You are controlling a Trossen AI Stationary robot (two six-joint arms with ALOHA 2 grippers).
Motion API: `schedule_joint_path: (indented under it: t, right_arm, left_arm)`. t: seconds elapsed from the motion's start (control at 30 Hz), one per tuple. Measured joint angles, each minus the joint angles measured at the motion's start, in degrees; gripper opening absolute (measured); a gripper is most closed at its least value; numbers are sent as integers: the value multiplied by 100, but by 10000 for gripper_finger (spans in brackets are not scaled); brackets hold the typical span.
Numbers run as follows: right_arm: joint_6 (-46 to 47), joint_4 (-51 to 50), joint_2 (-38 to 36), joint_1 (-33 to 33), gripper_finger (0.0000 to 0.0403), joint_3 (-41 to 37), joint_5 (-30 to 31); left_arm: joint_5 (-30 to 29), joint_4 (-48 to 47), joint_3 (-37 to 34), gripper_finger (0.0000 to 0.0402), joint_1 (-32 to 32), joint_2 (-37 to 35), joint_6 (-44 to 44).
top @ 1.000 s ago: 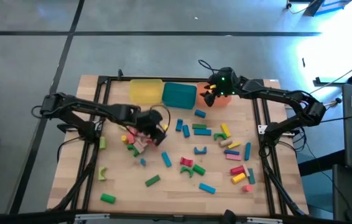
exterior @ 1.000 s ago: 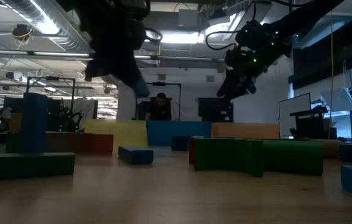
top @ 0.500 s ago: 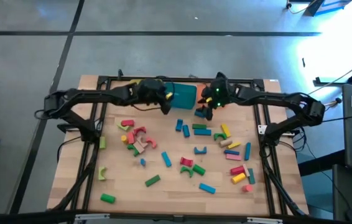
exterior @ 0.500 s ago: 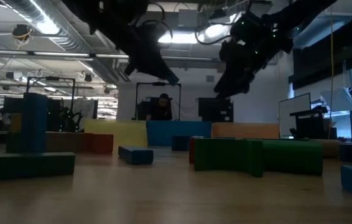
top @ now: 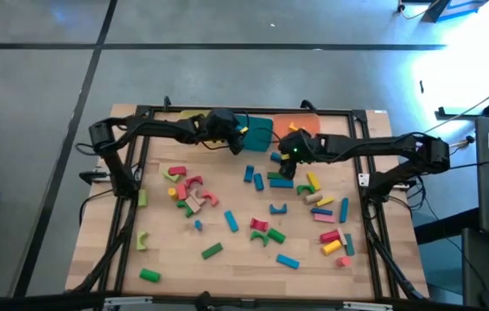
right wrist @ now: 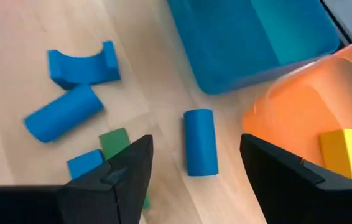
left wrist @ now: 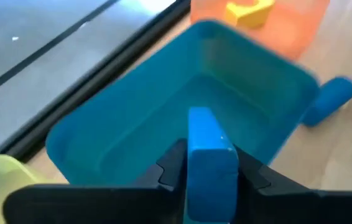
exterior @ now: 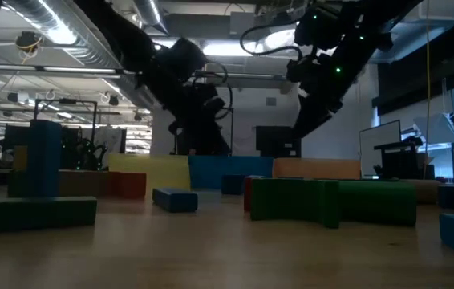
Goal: Sort blocks by size
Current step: Put the blue rectangle block into the blue bin, then put the blue cylindrical block into the yellow bin
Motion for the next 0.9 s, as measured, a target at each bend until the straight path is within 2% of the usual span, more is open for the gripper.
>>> schedule_joint_path:
  t: [0.2,0.4,0.67,0.9]
  right_arm:
    - [160,-72,177,-17,243,-2,-53]
    - [160,-33,565,-17,243,-2,58]
    - [131,165,1041,-27,243,-2,506]
    - [50,340,1291,-120,243,-2,427]
  left_arm:
    - [6,117,0,124,6,223,-39]
    - [10,103,2,170,4,158,-31]
    - [23,52,4,177,1,-528,-50]
    - [64,-176,7,178,-86,-1366,-37]
